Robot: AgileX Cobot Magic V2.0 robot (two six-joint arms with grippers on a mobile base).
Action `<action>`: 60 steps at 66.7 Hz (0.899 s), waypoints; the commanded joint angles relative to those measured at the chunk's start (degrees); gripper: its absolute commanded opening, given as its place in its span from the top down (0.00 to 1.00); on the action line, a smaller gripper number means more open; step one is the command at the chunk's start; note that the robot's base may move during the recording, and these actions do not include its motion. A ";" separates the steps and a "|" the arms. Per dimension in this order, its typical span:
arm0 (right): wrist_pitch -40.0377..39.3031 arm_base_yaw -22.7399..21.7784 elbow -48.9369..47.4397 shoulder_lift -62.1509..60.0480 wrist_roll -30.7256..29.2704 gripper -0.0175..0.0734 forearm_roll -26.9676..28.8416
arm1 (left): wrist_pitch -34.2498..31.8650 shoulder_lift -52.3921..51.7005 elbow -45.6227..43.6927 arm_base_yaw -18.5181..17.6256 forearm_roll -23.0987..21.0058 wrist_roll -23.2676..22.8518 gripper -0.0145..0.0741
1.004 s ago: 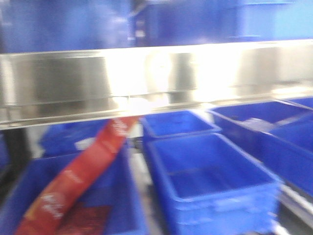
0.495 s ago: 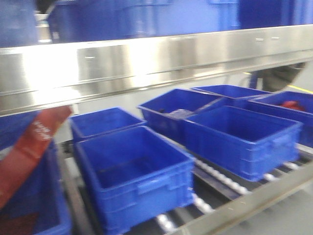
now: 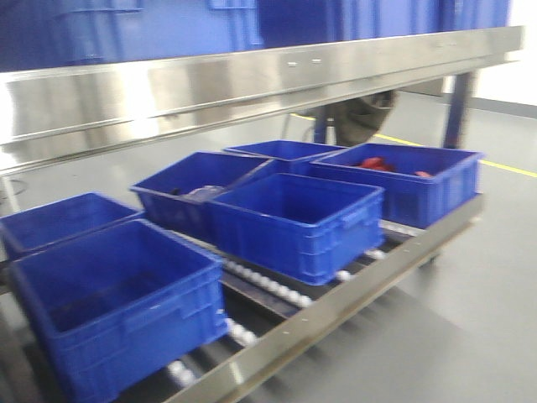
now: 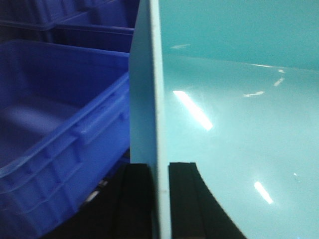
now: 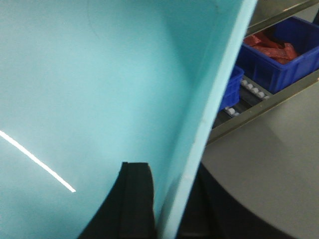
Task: Fetch blue bin and place on conveyor start
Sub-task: 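Hold the bin with both grippers while turning and driving across the floor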
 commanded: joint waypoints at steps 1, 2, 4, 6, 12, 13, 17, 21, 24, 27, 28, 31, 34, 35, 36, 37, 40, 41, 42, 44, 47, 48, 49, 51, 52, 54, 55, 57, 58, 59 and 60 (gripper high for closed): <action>-5.66 0.46 -0.30 -0.50 -1.80 0.98 2.82 | -4.18 -0.59 -0.56 -0.81 -4.98 -0.56 0.96; -5.66 0.46 -0.30 -0.50 -1.80 0.98 2.82 | -4.18 -0.59 -0.56 -0.81 -4.98 -0.56 0.96; -5.66 0.46 -0.30 -0.50 -1.80 0.98 2.82 | -4.18 -0.59 -0.56 -0.81 -4.98 -0.56 0.96; -5.66 0.46 -0.30 -0.50 -1.80 0.98 2.82 | -4.18 -0.59 -0.56 -0.81 -4.98 -0.56 0.96; -5.77 0.46 -0.30 -0.50 -1.80 0.98 2.82 | -4.18 -0.59 -0.56 -0.81 -4.98 -0.56 0.96; -5.77 0.46 -0.30 -0.50 -1.80 0.98 2.82 | -4.18 -0.59 -0.56 -0.81 -4.98 -0.56 0.96; -5.77 0.46 -0.30 -0.50 -1.80 0.98 2.82 | -4.18 -0.59 -0.56 -0.81 -4.98 -0.56 0.96; -5.77 0.46 -0.30 -0.50 -1.80 0.98 2.82 | -4.18 -0.59 -0.56 -0.81 -4.98 -0.56 0.96; -5.77 0.46 -0.30 -0.50 -1.80 0.98 2.82 | -4.18 -0.59 -0.56 -0.81 -4.98 -0.56 0.96; -5.77 0.46 -0.30 -0.50 -1.80 0.98 2.82 | -4.18 -0.59 -0.56 -0.81 -4.98 -0.56 0.96; -5.77 0.46 -0.30 -0.50 -1.80 0.98 2.82 | -4.18 -0.59 -0.56 -0.81 -4.98 -0.56 0.96; -5.77 0.46 -0.30 -0.50 -1.80 0.98 2.82 | -4.18 -0.59 -0.56 -0.81 -4.98 -0.56 0.96; -5.77 0.46 -0.30 -0.50 -1.80 0.98 2.82 | -4.18 -0.59 -0.56 -0.81 -4.98 -0.56 0.96; -5.77 0.46 -0.30 -0.50 -1.80 0.98 2.82 | -4.18 -0.59 -0.56 -0.81 -4.98 -0.56 0.96; -5.77 0.46 -0.30 -0.50 -1.80 0.98 2.82 | -4.18 -0.59 -0.56 -0.81 -4.98 -0.56 0.96; -5.77 0.46 -0.30 -0.50 -1.80 0.98 2.82 | -4.18 -0.59 -0.56 -0.81 -4.98 -0.56 0.96; -5.77 0.46 -0.30 -0.50 -1.80 0.98 2.82 | -4.18 -0.59 -0.56 -0.81 -4.98 -0.56 0.96; -5.77 0.46 -0.30 -0.50 -1.80 0.98 2.82 | -4.18 -0.59 -0.56 -0.81 -4.98 -0.56 0.96; -5.77 0.46 -0.30 -0.50 -1.80 0.98 2.82 | -4.18 -0.59 -0.56 -0.81 -4.98 -0.56 0.96; -5.77 0.46 -0.30 -0.50 -1.80 0.98 2.82 | -4.18 -0.59 -0.56 -0.81 -4.98 -0.56 0.96; -5.77 0.46 -0.30 -0.50 -1.80 0.98 2.82 | -4.18 -0.59 -0.56 -0.81 -4.98 -0.56 0.96; -5.77 0.46 -0.30 -0.50 -1.80 0.98 2.82 | -4.18 -0.59 -0.56 -0.81 -4.98 -0.56 0.96; -5.77 0.46 -0.30 -0.50 -1.80 0.98 2.82 | -4.18 -0.59 -0.56 -0.81 -4.98 -0.56 0.96; -5.77 0.46 -0.30 -0.50 -1.80 0.98 2.82 | -4.18 -0.59 -0.56 -0.81 -4.98 -0.56 0.96; -5.77 0.46 -0.30 -0.50 -1.80 0.98 2.82 | -4.18 -0.59 -0.56 -0.81 -4.98 -0.56 0.96; -5.77 0.46 -0.30 -0.50 -1.80 0.98 2.82 | -4.18 -0.59 -0.56 -0.81 -4.98 -0.56 0.96; -5.77 0.46 -0.30 -0.50 -1.80 0.98 2.82 | -4.18 -0.59 -0.56 -0.81 -4.75 -0.56 0.96; -5.77 0.46 -0.30 -0.50 -1.80 0.98 2.82 | -4.18 -0.59 -0.56 -0.81 -4.75 -0.56 0.96; -5.77 0.46 -0.30 -0.50 -1.80 0.98 2.82 | -4.18 -0.59 -0.56 -0.81 -4.75 -0.56 0.96; -5.77 0.46 -0.30 -0.50 -1.80 0.98 2.82 | -4.18 -0.59 -0.56 -0.81 -4.75 -0.56 0.96; -5.77 0.46 -0.30 -0.50 -1.80 0.98 2.82 | -4.18 -0.59 -0.56 -0.81 -4.75 -0.56 0.96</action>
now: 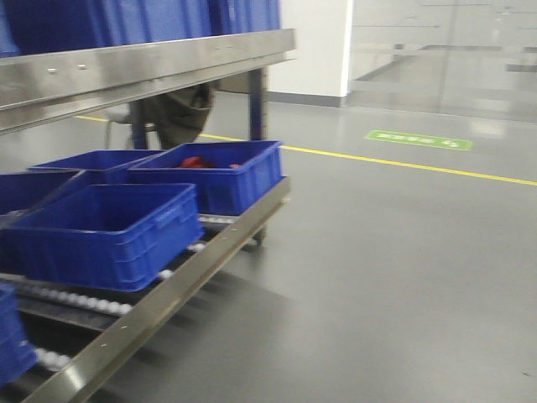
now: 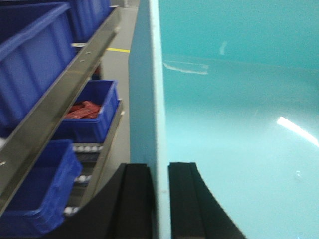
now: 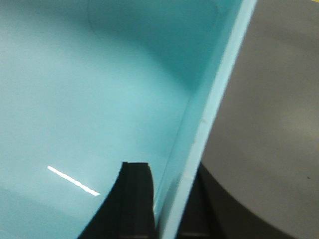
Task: Fetch blue bin and place on conveyor start
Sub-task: 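Hold the bin with both grippers while turning and driving across the floor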
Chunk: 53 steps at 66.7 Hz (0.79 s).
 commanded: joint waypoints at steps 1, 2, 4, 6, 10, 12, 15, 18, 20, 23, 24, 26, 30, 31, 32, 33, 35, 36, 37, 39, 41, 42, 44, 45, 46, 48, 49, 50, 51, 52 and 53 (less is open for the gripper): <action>-5.65 0.46 -0.30 -0.50 -1.80 0.98 2.82 | -4.18 -0.59 -0.56 -0.81 -4.75 -0.56 0.96; -5.65 0.46 -0.30 -0.50 -1.80 0.98 2.82 | -4.18 -0.59 -0.56 -0.81 -4.75 -0.56 0.96; -5.65 0.46 -0.30 -0.50 -1.80 0.98 2.82 | -4.18 -0.59 -0.56 -0.81 -4.75 -0.56 0.96; -5.65 0.46 -0.30 -0.50 -1.80 0.98 2.82 | -4.18 -0.59 -0.56 -0.81 -4.75 -0.56 0.96; -5.65 0.46 -0.30 -0.50 -1.80 0.98 2.82 | -4.18 -0.59 -0.56 -0.81 -4.75 -0.56 0.96; -5.65 0.46 -0.30 -0.50 -1.80 0.98 2.82 | -4.18 -0.59 -0.56 -0.81 -4.75 -0.56 0.96; -5.65 0.46 -0.30 -0.50 -1.80 0.98 2.82 | -4.18 -0.59 -0.56 -0.81 -4.75 -0.56 0.96; -5.65 0.46 -0.30 -0.50 -1.80 0.98 2.82 | -4.18 -0.59 -0.56 -0.81 -4.75 -0.56 0.96; -5.65 0.46 -0.30 -0.50 -1.80 0.98 2.82 | -4.18 -0.59 -0.56 -0.81 -4.75 -0.56 0.96; -5.65 0.46 -0.30 -0.50 -1.80 0.98 2.82 | -4.18 -0.59 -0.56 -0.81 -4.75 -0.56 0.96; -5.65 0.46 -0.30 -0.50 -1.80 0.98 2.82 | -4.18 -0.59 -0.56 -0.81 -4.75 -0.56 0.96; -5.65 0.46 -0.30 -0.50 -1.80 0.98 2.82 | -4.18 -0.59 -0.56 -0.81 -4.75 -0.56 0.96; -5.65 0.46 -0.30 -0.50 -1.80 0.98 2.82 | -4.18 -0.59 -0.56 -0.81 -4.75 -0.56 0.96; -5.65 0.46 -0.30 -0.50 -1.80 0.98 2.82 | -4.18 -0.59 -0.56 -0.81 -4.75 -0.56 0.96; -5.65 0.46 -0.30 -0.50 -1.80 0.98 2.82 | -4.18 -0.59 -0.56 -0.81 -4.75 -0.56 0.96; -5.65 0.46 -0.30 -0.50 -1.80 0.98 2.82 | -4.18 -0.59 -0.56 -0.81 -4.75 -0.56 0.96; -5.65 0.46 -0.30 -0.50 -1.80 0.98 2.82 | -4.18 -0.59 -0.56 -0.81 -4.75 -0.56 0.96; -5.65 0.46 -0.30 -0.50 -1.80 0.98 2.82 | -4.18 -0.59 -0.56 -0.81 -4.75 -0.56 0.96; -5.65 0.46 -0.30 -0.50 -1.80 0.98 2.82 | -4.18 -0.59 -0.56 -0.81 -4.75 -0.56 0.96; -5.65 0.46 -0.30 -0.50 -1.80 0.98 2.82 | -4.18 -0.59 -0.56 -0.81 -4.75 -0.56 0.96; -5.65 0.46 -0.30 -0.50 -1.80 0.98 2.82 | -4.18 -0.59 -0.56 -0.81 -4.75 -0.56 0.96; -5.65 0.46 -0.30 -0.50 -1.80 0.98 2.82 | -4.18 -0.59 -0.56 -0.81 -4.75 -0.56 0.96; -5.65 0.46 -0.30 -0.50 -1.80 0.98 2.82 | -4.18 -0.59 -0.56 -0.81 -4.75 -0.56 0.96; -5.65 0.46 -0.30 -0.50 -1.80 0.98 2.82 | -4.18 -0.59 -0.56 -0.81 -4.75 -0.56 0.96; -5.65 0.46 -0.30 -0.50 -1.80 0.98 2.82 | -4.18 -0.59 -0.56 -0.81 -4.75 -0.56 0.96; -5.65 0.46 -0.30 -0.50 -1.80 0.98 2.82 | -4.18 -0.59 -0.56 -0.81 -4.75 -0.56 0.96; -5.65 0.46 -0.30 -0.50 -1.80 0.98 2.82 | -4.18 -0.59 -0.56 -0.81 -4.75 -0.56 0.96; -5.65 0.46 -0.30 -0.50 -1.80 0.98 2.82 | -4.18 -0.59 -0.56 -0.81 -4.75 -0.56 0.96; -5.65 0.46 -0.30 -0.50 -1.80 0.98 2.82 | -4.18 -0.59 -0.56 -0.81 -4.75 -0.56 0.96; -5.65 0.46 -0.30 -0.50 -1.80 0.98 2.82 | -4.18 -0.59 -0.56 -0.81 -4.75 -0.56 0.96; -5.65 0.46 -0.30 -0.50 -1.80 0.98 2.82 | -4.18 -0.59 -0.56 -0.81 -4.75 -0.56 0.96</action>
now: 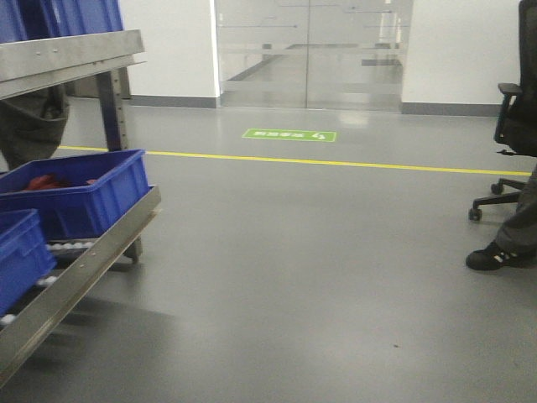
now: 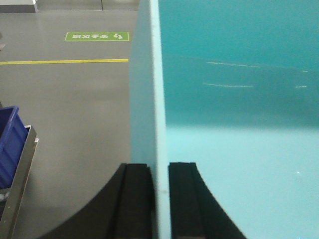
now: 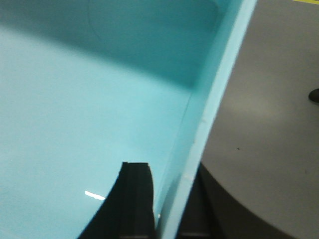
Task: Fetch blue bin and place on conveyor start
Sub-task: 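Hold the bin with both grippers while turning and driving across the floor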
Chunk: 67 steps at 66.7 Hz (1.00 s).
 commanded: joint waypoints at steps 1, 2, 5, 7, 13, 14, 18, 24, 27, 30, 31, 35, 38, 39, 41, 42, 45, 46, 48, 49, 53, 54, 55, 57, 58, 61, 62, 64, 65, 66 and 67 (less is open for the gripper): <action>-5.65 0.46 -0.30 -0.46 -1.80 0.98 2.82 | -4.18 -0.59 -0.56 -0.81 -4.75 -0.56 0.96; -5.65 0.46 -0.30 -0.46 -1.80 0.98 2.82 | -4.18 -0.59 -0.56 -0.81 -4.75 -0.56 0.96; -5.65 0.46 -0.30 -0.46 -1.80 0.98 2.82 | -4.18 -0.59 -0.56 -0.81 -4.75 -0.56 0.96; -5.65 0.46 -0.30 -0.46 -1.80 0.98 2.82 | -4.18 -0.59 -0.56 -0.81 -4.75 -0.56 0.96; -5.65 0.46 -0.30 -0.46 -1.80 0.98 2.82 | -4.18 -0.59 -0.56 -0.81 -4.75 -0.56 0.96; -5.65 0.46 -0.30 -0.46 -1.80 0.98 2.82 | -4.18 -0.59 -0.56 -0.81 -4.75 -0.56 0.96; -5.65 0.46 -0.30 -0.46 -1.80 0.98 2.82 | -4.18 -0.59 -0.56 -0.81 -4.75 -0.56 0.96; -5.65 0.46 -0.30 -0.46 -1.80 0.98 2.82 | -4.18 -0.59 -0.56 -0.81 -4.75 -0.56 0.96; -5.65 0.46 -0.30 -0.46 -1.80 0.98 2.82 | -4.18 -0.59 -0.56 -0.81 -4.75 -0.56 0.96; -5.65 0.46 -0.30 -0.46 -1.80 0.98 2.82 | -4.18 -0.59 -0.56 -0.81 -4.75 -0.56 0.96; -5.65 0.46 -0.30 -0.46 -1.80 0.98 2.82 | -4.18 -0.59 -0.56 -0.81 -4.75 -0.56 0.96; -5.65 0.46 -0.30 -0.46 -1.80 0.98 2.82 | -4.18 -0.59 -0.56 -0.81 -4.75 -0.56 0.96; -5.65 0.46 -0.30 -0.46 -1.80 0.98 2.82 | -4.18 -0.59 -0.56 -0.81 -4.75 -0.56 0.96; -5.65 0.46 -0.30 -0.46 -1.80 0.98 2.82 | -4.18 -0.59 -0.56 -0.81 -4.75 -0.56 0.96; -5.65 0.46 -0.30 -0.46 -1.80 0.98 2.82 | -4.18 -0.59 -0.56 -0.81 -4.75 -0.56 0.96; -5.65 0.46 -0.30 -0.46 -1.80 0.98 2.82 | -4.18 -0.59 -0.56 -0.81 -4.75 -0.56 0.96; -5.65 0.46 -0.30 -0.46 -1.80 0.98 2.82 | -4.18 -0.59 -0.56 -0.81 -4.75 -0.56 0.96; -5.65 0.46 -0.30 -0.46 -1.80 0.98 2.82 | -4.18 -0.59 -0.56 -0.81 -4.75 -0.56 0.96; -5.65 0.46 -0.30 -0.46 -1.80 0.98 2.82 | -4.18 -0.59 -0.56 -0.81 -4.75 -0.56 0.96; -5.65 0.46 -0.30 -0.46 -1.80 0.98 2.82 | -4.18 -0.59 -0.56 -0.81 -4.75 -0.56 0.96; -5.65 0.46 -0.30 -0.46 -1.80 0.98 2.82 | -4.18 -0.59 -0.56 -0.81 -4.75 -0.56 0.96; -5.65 0.46 -0.30 -0.46 -1.80 0.98 2.82 | -4.18 -0.59 -0.56 -0.81 -4.75 -0.56 0.96; -5.65 0.46 -0.30 -0.46 -1.80 0.98 2.82 | -4.18 -0.59 -0.56 -0.81 -4.75 -0.56 0.96; -5.65 0.46 -0.30 -0.46 -1.80 0.98 2.82 | -4.18 -0.59 -0.56 -0.81 -4.75 -0.56 0.96; -5.65 0.46 -0.30 -0.46 -1.80 0.98 2.82 | -4.18 -0.59 -0.56 -0.81 -4.75 -0.56 0.96; -5.65 0.46 -0.30 -0.46 -1.80 0.98 2.82 | -4.18 -0.59 -0.56 -0.81 -4.75 -0.56 0.96; -5.65 0.46 -0.30 -0.46 -1.80 0.98 2.82 | -4.18 -0.59 -0.56 -0.81 -4.75 -0.56 0.96; -5.65 0.46 -0.30 -0.46 -1.80 0.98 2.82 | -4.18 -0.59 -0.56 -0.81 -4.75 -0.56 0.96; -5.65 0.46 -0.30 -0.46 -1.80 0.98 2.82 | -4.18 -0.59 -0.56 -0.81 -4.75 -0.56 0.96; -5.65 0.46 -0.30 -0.46 -1.80 0.98 2.82 | -4.18 -0.59 -0.56 -0.81 -4.75 -0.56 0.96; -5.65 0.46 -0.30 -0.46 -1.80 0.98 2.82 | -4.18 -0.59 -0.56 -0.81 -4.75 -0.56 0.96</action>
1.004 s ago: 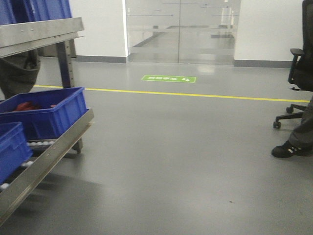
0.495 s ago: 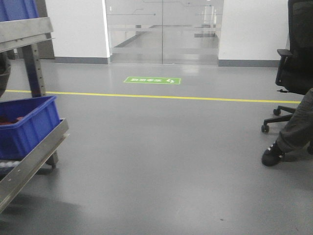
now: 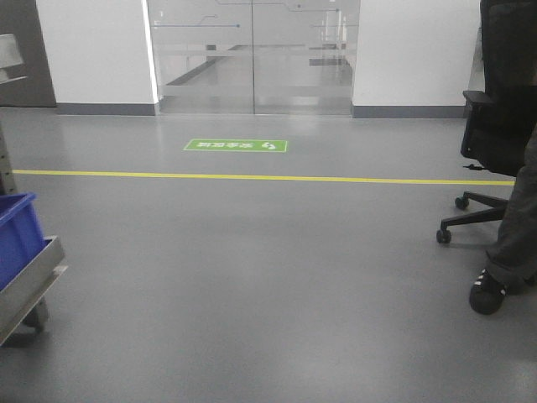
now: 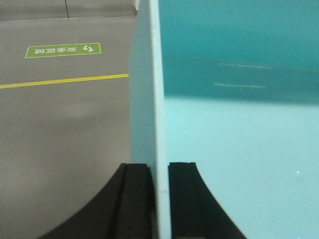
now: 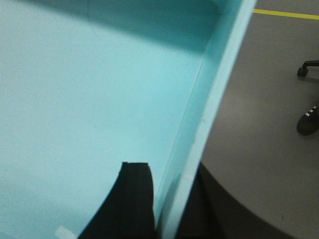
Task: Fetch blue bin and place on conveyor start
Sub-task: 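Hold the bin with both grippers while turning and driving across the floor, then hold the bin with both grippers while driving up to the red conveyor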
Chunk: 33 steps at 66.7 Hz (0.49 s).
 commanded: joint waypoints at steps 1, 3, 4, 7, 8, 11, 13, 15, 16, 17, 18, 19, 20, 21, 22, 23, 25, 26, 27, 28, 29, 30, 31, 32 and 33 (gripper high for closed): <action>-5.65 0.46 -0.30 -0.46 -1.80 0.98 2.82 | -4.08 -0.59 -0.56 -0.81 -4.79 -0.56 0.96; -5.65 0.46 -0.30 -0.46 -1.80 0.98 2.82 | -4.08 -0.59 -0.56 -0.81 -4.79 -0.56 0.96; -5.65 0.46 -0.30 -0.46 -1.80 0.98 2.82 | -4.08 -0.59 -0.56 -0.81 -4.79 -0.56 0.96; -5.65 0.46 -0.30 -0.46 -1.80 0.98 2.82 | -4.08 -0.59 -0.56 -0.81 -4.79 -0.56 0.96; -5.65 0.46 -0.30 -0.46 -1.80 0.98 2.82 | -4.08 -0.59 -0.56 -0.81 -4.79 -0.56 0.96; -5.65 0.46 -0.30 -0.46 -1.80 0.98 2.82 | -4.08 -0.59 -0.56 -0.81 -4.64 -0.56 0.96; -5.65 0.46 -0.30 -0.46 -1.80 0.98 2.82 | -4.08 -0.59 -0.56 -0.81 -4.56 -0.56 0.96; -5.65 0.46 -0.30 -0.46 -1.80 0.98 2.82 | -4.08 -0.59 -0.56 -0.81 -4.56 -0.56 0.96; -5.65 0.46 -0.30 -0.46 -1.80 0.98 2.82 | -4.08 -0.59 -0.56 -0.81 -4.56 -0.56 0.96; -5.78 0.46 -0.30 -0.46 -1.80 0.98 2.82 | -4.08 -0.59 -0.56 -0.81 -4.56 -0.56 0.96; -5.78 0.46 -0.30 -0.46 -1.80 0.98 2.82 | -4.08 -0.59 -0.56 -0.81 -4.56 -0.56 0.96; -5.95 0.46 -0.30 -0.46 -1.80 0.98 2.82 | -4.08 -0.59 -0.56 -0.81 -4.56 -0.56 0.96; -5.95 0.46 -0.30 -0.46 -1.80 0.98 2.82 | -4.08 -0.59 -0.56 -0.81 -4.56 -0.56 0.96; -6.12 0.46 -0.30 -0.46 -1.80 0.98 2.82 | -4.08 -0.59 -0.56 -0.81 -4.56 -0.56 0.96; -6.12 0.46 -0.30 -0.46 -1.80 0.98 2.82 | -4.08 -0.59 -0.56 -0.81 -4.56 -0.56 0.96; -6.25 0.46 -0.30 -0.46 -1.80 0.98 2.82 | -4.08 -0.59 -0.56 -0.81 -4.56 -0.56 0.96; -6.38 0.46 -0.30 -0.46 -1.80 0.98 2.82 | -4.08 -0.59 -0.56 -0.81 -4.44 -0.56 0.96; -6.38 0.46 -0.30 -0.46 -1.80 0.98 2.82 | -4.08 -0.59 -0.56 -0.81 -4.44 -0.56 0.96; -6.53 0.46 -0.30 -0.46 -1.80 0.98 2.82 | -4.08 -0.59 -0.56 -0.81 -4.44 -0.56 0.96; -6.53 0.46 -0.30 -0.46 -1.80 0.98 2.82 | -4.08 -0.59 -0.56 -0.81 -4.44 -0.56 0.96; -6.53 0.46 -0.30 -0.46 -1.80 0.98 2.82 | -4.08 -0.59 -0.56 -0.81 -4.44 -0.56 0.96; -6.53 0.46 -0.30 -0.46 -1.80 0.98 2.82 | -4.08 -0.59 -0.56 -0.81 -4.44 -0.56 0.96; -6.53 0.46 -0.30 -0.46 -1.80 0.98 2.82 | -4.08 -0.59 -0.56 -0.81 -4.44 -0.56 0.96; -6.53 0.46 -0.30 -0.46 -1.80 0.98 2.82 | -4.08 -0.59 -0.56 -0.81 -4.44 -0.56 0.96; -6.53 0.46 -0.30 -0.46 -1.80 0.98 2.82 | -4.08 -0.59 -0.56 -0.81 -4.44 -0.56 0.96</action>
